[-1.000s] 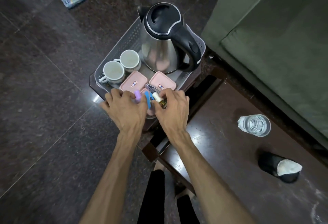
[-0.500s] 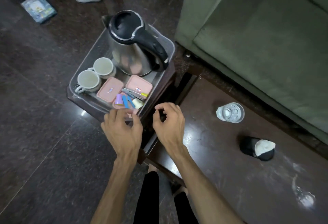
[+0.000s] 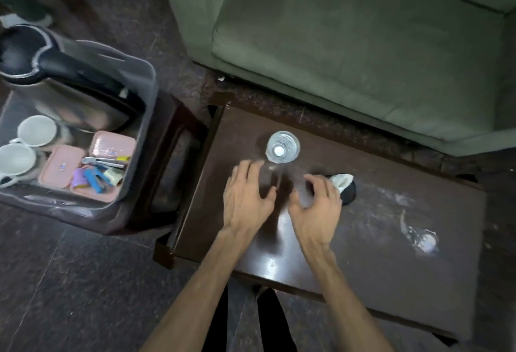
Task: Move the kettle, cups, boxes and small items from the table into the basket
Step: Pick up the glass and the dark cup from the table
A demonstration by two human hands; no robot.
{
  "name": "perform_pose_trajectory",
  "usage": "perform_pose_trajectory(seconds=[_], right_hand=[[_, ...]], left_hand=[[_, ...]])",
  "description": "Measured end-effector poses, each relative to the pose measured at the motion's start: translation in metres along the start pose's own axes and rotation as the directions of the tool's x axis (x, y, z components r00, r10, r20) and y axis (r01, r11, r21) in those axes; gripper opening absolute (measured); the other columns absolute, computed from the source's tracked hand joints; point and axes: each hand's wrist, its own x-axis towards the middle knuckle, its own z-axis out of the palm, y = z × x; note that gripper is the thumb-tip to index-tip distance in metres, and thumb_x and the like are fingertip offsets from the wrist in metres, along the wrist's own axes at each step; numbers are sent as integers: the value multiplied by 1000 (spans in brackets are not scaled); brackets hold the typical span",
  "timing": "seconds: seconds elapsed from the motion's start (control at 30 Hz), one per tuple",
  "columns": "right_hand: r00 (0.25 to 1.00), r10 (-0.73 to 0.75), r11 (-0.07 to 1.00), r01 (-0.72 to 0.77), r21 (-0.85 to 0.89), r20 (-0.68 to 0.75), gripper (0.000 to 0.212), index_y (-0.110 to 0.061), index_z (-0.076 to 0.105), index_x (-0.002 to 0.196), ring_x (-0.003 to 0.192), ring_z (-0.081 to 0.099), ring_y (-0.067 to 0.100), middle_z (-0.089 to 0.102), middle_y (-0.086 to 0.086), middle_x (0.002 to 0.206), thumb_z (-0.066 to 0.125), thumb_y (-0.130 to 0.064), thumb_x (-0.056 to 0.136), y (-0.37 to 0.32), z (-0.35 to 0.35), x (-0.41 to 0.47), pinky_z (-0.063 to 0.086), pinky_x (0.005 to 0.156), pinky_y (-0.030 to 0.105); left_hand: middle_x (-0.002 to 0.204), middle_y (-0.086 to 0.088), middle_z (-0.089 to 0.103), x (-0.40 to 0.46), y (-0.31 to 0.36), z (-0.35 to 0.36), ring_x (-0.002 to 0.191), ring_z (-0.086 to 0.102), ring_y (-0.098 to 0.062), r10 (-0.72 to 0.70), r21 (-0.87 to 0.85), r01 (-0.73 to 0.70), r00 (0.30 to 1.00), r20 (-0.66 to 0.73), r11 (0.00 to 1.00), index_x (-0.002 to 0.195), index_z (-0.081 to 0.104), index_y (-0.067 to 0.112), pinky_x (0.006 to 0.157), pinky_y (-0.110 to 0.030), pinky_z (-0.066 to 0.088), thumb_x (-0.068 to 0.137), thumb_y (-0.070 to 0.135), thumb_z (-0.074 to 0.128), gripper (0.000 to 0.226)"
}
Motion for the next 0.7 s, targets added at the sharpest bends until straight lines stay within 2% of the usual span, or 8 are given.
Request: perform_pose_trajectory(seconds=[0.07, 0.13, 0.2, 0.27, 0.33, 0.4, 0.53, 0.7], right_hand=[[994, 112, 990, -113, -86, -12, 60, -10, 66, 130, 130, 56, 36, 64, 12, 137, 86, -23, 75, 26, -16, 15, 43, 105, 52], [968, 249, 956, -240, -167, 31, 88, -12, 50, 147, 145, 41, 37, 45, 15, 156, 89, -39, 72, 51, -26, 30, 36, 114, 57], [932, 340, 929, -311, -201, 125, 114, -13, 34, 157, 152, 30, 38, 30, 18, 166, 92, -50, 67, 67, -31, 43, 31, 118, 60], [902, 371, 923, -331, -198, 222, 127, -13, 24, 161, 154, 27, 39, 24, 19, 168, 95, -52, 63, 82, -32, 54, 32, 120, 61], [887, 349, 934, -304, -188, 303, 128, -14, 20, 163, 154, 28, 38, 25, 17, 167, 95, -48, 65, 94, -28, 61, 35, 120, 57], [880, 325, 943, -275, -187, 346, 120, -16, 22, 162, 152, 33, 35, 32, 15, 165, 94, -40, 69, 102, -24, 65, 38, 120, 51], [910, 274, 958, -231, -169, 312, 98, -18, 39, 154, 139, 48, 31, 54, 7, 148, 88, -34, 70, 109, -19, 66, 49, 105, 45], [930, 259, 966, -245, -87, 261, 97, -18, 45, 151, 138, 49, 29, 56, 6, 146, 88, -35, 66, 113, -19, 64, 46, 111, 40]], left_hand=[[146, -7, 48, 25, 15, 14, 131, 50, -30, 15, 18, -16, 999, 47, 1000, 145, 48, 13, 107, -45, 45, 73, 36, 84, 84], [157, -8, 35, 51, 30, 30, 144, 37, -28, -6, 57, 0, 996, 92, 998, 154, 34, 12, 110, -46, 43, 70, 42, 88, 105], [163, -8, 25, 74, 38, 42, 150, 27, -27, -47, 131, 28, 989, 141, 991, 159, 24, 9, 113, -49, 40, 68, 47, 90, 118], [164, -9, 23, 89, 45, 54, 152, 25, -27, -79, 210, 37, 978, 194, 977, 160, 20, 7, 116, -51, 38, 68, 49, 90, 123], [162, -9, 26, 96, 47, 65, 150, 28, -28, -99, 285, 30, 967, 233, 958, 160, 21, 5, 117, -50, 40, 70, 48, 90, 121], [156, -10, 33, 99, 45, 74, 144, 34, -29, -97, 333, 17, 970, 223, 943, 159, 24, 4, 115, -47, 43, 74, 44, 88, 114], [145, -12, 42, 105, 41, 80, 134, 43, -30, -70, 342, 21, 989, 133, 939, 152, 37, 5, 106, -43, 49, 74, 40, 90, 101], [130, -14, 53, 96, 40, 81, 121, 51, -31, -41, 294, 20, 997, 67, 956, 135, 53, 3, 98, -42, 53, 61, 38, 95, 92]])
